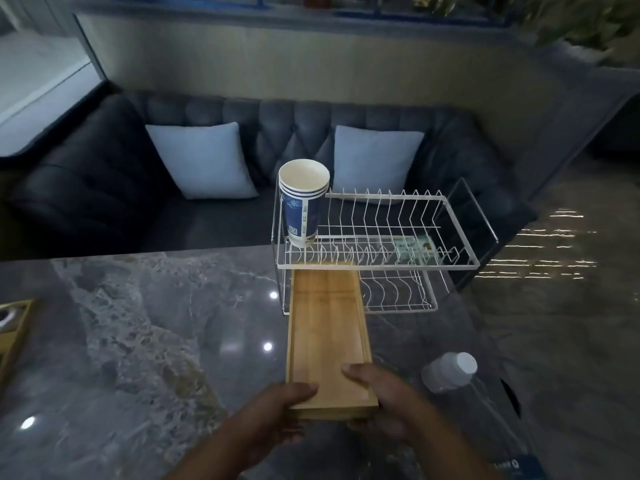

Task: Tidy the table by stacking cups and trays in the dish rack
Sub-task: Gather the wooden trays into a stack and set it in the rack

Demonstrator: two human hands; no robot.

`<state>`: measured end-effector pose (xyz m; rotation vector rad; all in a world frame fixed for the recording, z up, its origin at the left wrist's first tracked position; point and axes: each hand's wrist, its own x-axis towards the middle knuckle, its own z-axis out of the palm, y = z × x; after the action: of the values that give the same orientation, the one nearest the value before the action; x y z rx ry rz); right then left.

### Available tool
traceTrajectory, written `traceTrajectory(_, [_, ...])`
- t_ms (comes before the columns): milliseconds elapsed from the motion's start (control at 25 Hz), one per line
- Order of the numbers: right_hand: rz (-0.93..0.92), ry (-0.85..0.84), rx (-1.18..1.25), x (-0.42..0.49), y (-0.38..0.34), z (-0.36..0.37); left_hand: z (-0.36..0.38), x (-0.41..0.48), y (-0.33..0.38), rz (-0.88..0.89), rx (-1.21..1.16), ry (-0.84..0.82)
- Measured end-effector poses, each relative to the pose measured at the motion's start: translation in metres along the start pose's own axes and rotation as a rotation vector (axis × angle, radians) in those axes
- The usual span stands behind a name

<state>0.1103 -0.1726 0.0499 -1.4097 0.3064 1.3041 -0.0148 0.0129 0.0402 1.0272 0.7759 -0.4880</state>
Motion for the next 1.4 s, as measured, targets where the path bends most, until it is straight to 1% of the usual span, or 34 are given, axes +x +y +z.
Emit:
traceTrajectory(80, [0.018,0.011,-0.044,0.002,-0.010,0.001,0.007,0.000,0.005,0.022,-0.042,0.026])
traceTrajectory(200, [0.017,-0.012,-0.023,0.011,-0.018,-0.002,0.014,0.011,0.016,0.028,-0.077,0.084])
traceTrajectory(400, [-0.037,-0.030,0.000,0.033,-0.041,-0.015,0.022,0.028,0.042,0.100,-0.114,0.149])
traceTrajectory(520, [-0.058,-0.026,-0.004,0.047,-0.060,-0.022,0.025,0.040,0.059,0.108,-0.131,0.193])
traceTrajectory(640, [-0.043,-0.027,-0.001,0.061,-0.079,-0.027,0.026,0.055,0.072,0.120,-0.147,0.211])
traceTrajectory(800, [0.009,-0.045,-0.069,0.076,-0.096,-0.035,0.025,0.072,0.087,0.145,-0.149,0.236])
traceTrajectory(920, [-0.026,-0.032,-0.086,0.086,-0.102,-0.036,0.021,0.082,0.096,0.151,-0.156,0.256])
traceTrajectory(1080, [0.000,-0.010,-0.098,0.093,-0.110,-0.034,0.018,0.092,0.099,0.154,-0.194,0.263])
traceTrajectory(1240, [-0.036,0.005,-0.091,0.098,-0.118,-0.031,0.013,0.101,0.103,0.170,-0.219,0.251])
traceTrajectory(1400, [-0.038,0.004,-0.091,0.104,-0.126,-0.025,0.008,0.108,0.104,0.162,-0.272,0.275])
